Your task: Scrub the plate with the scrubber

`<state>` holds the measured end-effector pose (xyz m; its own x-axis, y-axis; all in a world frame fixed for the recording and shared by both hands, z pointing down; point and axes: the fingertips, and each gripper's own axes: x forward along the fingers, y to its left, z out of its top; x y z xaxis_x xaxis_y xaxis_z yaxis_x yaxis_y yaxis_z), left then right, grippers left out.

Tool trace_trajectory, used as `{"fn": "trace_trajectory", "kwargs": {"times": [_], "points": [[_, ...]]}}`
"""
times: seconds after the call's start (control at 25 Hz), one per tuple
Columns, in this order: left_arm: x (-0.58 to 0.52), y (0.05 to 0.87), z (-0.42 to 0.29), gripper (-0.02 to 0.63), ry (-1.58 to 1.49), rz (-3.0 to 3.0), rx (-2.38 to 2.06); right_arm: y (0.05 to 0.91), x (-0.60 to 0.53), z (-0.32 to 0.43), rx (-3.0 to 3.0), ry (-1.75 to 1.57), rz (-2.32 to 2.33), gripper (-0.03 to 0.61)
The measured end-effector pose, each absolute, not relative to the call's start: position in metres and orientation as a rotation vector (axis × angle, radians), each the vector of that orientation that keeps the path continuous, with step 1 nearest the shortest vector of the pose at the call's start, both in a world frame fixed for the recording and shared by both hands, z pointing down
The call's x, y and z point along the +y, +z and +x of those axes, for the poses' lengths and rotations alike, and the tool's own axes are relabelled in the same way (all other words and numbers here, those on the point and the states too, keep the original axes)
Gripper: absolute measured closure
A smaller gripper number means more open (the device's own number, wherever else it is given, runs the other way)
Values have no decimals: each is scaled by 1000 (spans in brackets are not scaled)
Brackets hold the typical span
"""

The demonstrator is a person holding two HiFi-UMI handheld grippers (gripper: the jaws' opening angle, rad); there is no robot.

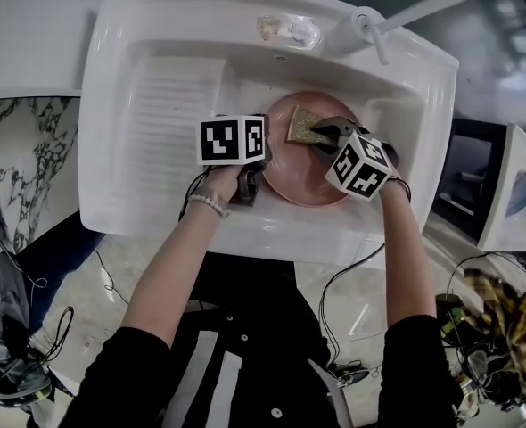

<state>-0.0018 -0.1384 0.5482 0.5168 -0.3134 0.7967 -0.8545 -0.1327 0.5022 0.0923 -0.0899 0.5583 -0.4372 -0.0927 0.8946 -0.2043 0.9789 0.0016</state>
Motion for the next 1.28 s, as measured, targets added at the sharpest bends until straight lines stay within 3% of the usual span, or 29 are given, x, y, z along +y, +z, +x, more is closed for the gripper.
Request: {"fn": "trace_trajectory", "kwargs": {"times": [0.8,0.88,1.28], "points": [[-142,548,-2,589,627,1700,-1012,526,15,77,-2071,480,-136,491],[-143,548,-1,589,624,1704,-1010,528,26,79,-2057,499,-197,518],[-143,546,-1,589,618,1708,-1010,513,-9,82,-2119,414,-127,512]]}}
